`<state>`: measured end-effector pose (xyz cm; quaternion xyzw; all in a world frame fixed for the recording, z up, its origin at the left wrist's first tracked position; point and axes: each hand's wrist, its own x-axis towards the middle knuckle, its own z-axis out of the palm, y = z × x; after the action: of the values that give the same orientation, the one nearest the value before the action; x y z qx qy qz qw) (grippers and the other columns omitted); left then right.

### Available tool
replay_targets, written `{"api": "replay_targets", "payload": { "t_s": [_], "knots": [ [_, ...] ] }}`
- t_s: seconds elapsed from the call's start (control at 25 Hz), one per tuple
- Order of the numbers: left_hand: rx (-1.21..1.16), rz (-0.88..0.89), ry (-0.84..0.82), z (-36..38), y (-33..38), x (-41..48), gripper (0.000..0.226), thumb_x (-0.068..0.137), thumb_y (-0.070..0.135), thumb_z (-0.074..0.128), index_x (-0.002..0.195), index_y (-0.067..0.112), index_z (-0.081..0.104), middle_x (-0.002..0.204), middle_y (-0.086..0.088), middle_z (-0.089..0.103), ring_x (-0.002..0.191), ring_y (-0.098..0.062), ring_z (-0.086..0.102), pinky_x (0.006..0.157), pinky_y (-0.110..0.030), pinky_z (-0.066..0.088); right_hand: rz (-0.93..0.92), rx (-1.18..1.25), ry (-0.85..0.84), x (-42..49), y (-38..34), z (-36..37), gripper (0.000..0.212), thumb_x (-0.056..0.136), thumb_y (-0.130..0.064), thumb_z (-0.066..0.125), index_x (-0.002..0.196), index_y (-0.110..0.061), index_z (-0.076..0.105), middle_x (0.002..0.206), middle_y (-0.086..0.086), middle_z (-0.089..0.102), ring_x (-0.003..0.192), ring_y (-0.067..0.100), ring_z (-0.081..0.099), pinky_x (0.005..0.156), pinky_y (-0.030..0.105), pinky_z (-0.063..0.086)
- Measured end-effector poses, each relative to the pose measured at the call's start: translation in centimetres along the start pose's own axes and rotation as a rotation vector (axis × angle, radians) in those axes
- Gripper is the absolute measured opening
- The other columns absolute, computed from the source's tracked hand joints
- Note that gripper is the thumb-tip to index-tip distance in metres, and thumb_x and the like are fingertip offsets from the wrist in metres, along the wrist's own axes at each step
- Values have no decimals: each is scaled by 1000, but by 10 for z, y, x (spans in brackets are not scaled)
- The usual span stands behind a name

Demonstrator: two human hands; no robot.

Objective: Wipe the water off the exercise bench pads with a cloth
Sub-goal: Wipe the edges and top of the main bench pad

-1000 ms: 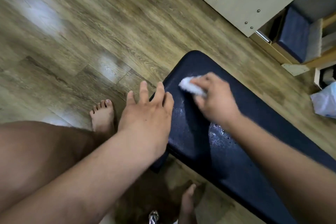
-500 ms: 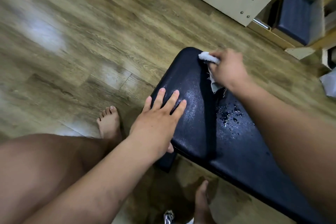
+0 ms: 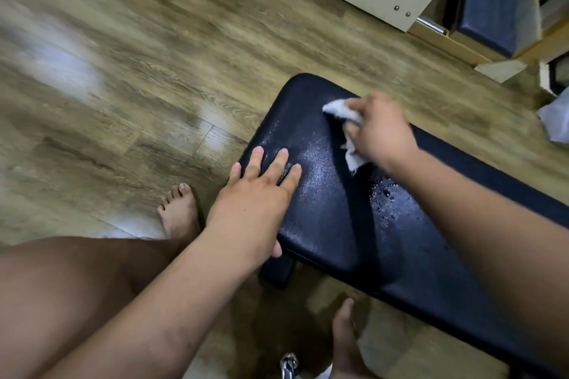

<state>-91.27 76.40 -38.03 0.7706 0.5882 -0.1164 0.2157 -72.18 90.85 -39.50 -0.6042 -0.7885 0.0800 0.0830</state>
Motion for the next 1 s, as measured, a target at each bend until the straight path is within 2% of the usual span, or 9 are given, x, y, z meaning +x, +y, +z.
{"api": "replay_targets", "payload": {
  "t_s": [0.08,0.16,0.28,0.44,0.56,0.76,0.8,0.88,1.0],
  "knots": [
    [-2,-1,2,-2,2,0,129,70,39,85,156,24,-9,164,-1,-21,151,-34,-15,123,-50,6,158,-7,57,28,13,-2,39,80,-17,53,115,-21,69,95,14,70,78,27,65,73,26,48],
    [14,2,11,-2,3,0,129,69,40,86,156,23,-7,164,-1,-18,151,-35,-12,123,-51,9,182,-36,80,-1,-3,-4,30,78,-17,53,104,-20,69,84,16,65,78,35,64,69,30,48],
    [51,-2,28,-2,4,2,129,68,40,86,156,21,-7,165,-3,-16,151,-38,-8,122,-53,14,-75,58,11,-106,-46,-10,23,76,-18,54,98,-23,58,74,8,52,64,32,57,56,30,46],
    [83,-18,37,-3,9,3,128,69,40,86,155,20,-6,165,-5,-15,151,-40,-7,122,-52,14,-239,154,-185,-165,-44,-13,35,72,-32,49,104,-28,65,85,-1,59,72,22,64,61,26,54],
    [102,-5,69,-4,7,3,129,66,43,86,155,20,-4,165,-6,-11,151,-40,-4,124,-47,9,-47,49,-106,-82,-13,-9,23,79,-19,58,100,-18,67,86,11,62,77,32,64,68,36,53],
    [-8,20,18,-11,5,-3,124,65,48,85,156,23,5,166,-3,-5,152,-35,-1,121,-41,17,273,-29,37,5,16,-13,33,84,-15,53,113,-20,68,95,19,67,89,39,64,77,37,51],
    [-98,22,52,-13,3,-2,114,69,56,80,155,24,13,166,-2,3,152,-33,5,120,-41,21,257,-26,42,-16,4,-9,33,83,-14,53,112,-22,68,94,18,65,87,39,63,75,37,50],
    [-375,10,336,-16,3,6,84,81,68,57,147,21,38,158,-2,31,146,-27,30,116,-43,33,130,24,73,-82,-24,-4,28,82,-16,55,107,-22,68,88,13,58,82,37,59,70,38,49],
    [-524,76,753,-2,15,26,56,98,48,36,129,8,59,138,-11,56,130,-29,52,110,-52,38,-107,134,-70,-188,-51,-1,32,73,-28,60,103,-21,67,88,1,53,78,26,57,64,34,52]
  ]
}}
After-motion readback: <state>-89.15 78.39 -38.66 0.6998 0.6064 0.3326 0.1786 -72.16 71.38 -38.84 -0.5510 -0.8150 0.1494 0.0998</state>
